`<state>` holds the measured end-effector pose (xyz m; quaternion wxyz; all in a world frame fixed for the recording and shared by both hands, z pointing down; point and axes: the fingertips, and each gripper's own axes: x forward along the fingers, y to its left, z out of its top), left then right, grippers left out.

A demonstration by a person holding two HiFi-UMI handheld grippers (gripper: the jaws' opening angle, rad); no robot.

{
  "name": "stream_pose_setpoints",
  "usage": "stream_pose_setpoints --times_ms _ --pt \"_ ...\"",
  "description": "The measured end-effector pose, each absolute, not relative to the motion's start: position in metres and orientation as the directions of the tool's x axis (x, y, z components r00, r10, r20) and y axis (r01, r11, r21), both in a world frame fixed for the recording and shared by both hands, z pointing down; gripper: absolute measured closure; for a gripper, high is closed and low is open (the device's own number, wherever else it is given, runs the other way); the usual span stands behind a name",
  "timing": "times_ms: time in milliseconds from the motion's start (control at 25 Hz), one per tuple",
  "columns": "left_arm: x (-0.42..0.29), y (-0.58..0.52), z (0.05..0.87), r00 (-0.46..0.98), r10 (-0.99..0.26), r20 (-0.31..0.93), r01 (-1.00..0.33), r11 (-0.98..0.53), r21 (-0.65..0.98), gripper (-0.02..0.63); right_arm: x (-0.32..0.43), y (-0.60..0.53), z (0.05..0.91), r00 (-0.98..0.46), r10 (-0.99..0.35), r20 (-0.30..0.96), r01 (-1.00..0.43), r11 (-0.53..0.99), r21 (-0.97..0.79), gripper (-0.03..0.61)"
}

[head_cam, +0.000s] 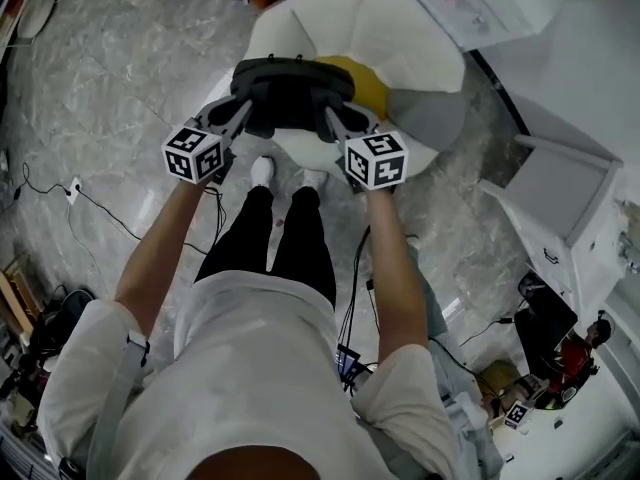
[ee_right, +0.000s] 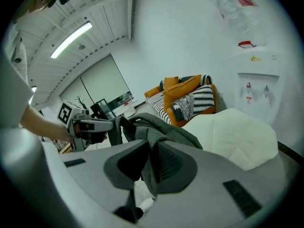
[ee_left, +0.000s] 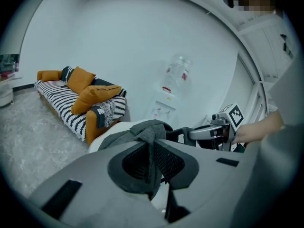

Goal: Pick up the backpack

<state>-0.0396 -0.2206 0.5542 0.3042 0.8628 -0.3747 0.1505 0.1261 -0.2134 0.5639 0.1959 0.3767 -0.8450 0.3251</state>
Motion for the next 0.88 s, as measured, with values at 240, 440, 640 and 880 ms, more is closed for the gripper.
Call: stream_pose_setpoints --times_ms 240,440,640,880 --pt "-0.037 -0.211 0.518 0.687 -0.562 0.461 -0.725 -0.568 0.389 0.581 0.128 -0.199 0.528 -0.635 -0.533 0.559 -0.769 0.509 -0.387 0.526" --pt "-0.036 -0.203 0.488 0.700 -0.566 0.436 -0.713 -0.593 0.374 0.580 0.129 -0.188 0.498 -0.635 -0.553 0.540 -0.770 0.517 -0.376 0.526" --pt "-0.039 -0.197 0.458 0.712 -0.572 0.407 -0.701 -0.613 0.365 0.580 0.126 -0.180 0.466 -0.635 -0.579 0.512 -0.771 0.522 -0.366 0.526" --pt "-0.038 -0.196 0.429 0.726 -0.577 0.374 -0.687 -0.627 0.367 0.580 0.127 -0.177 0.435 -0.633 -0.600 0.489 -0.773 0.525 -0.357 0.528"
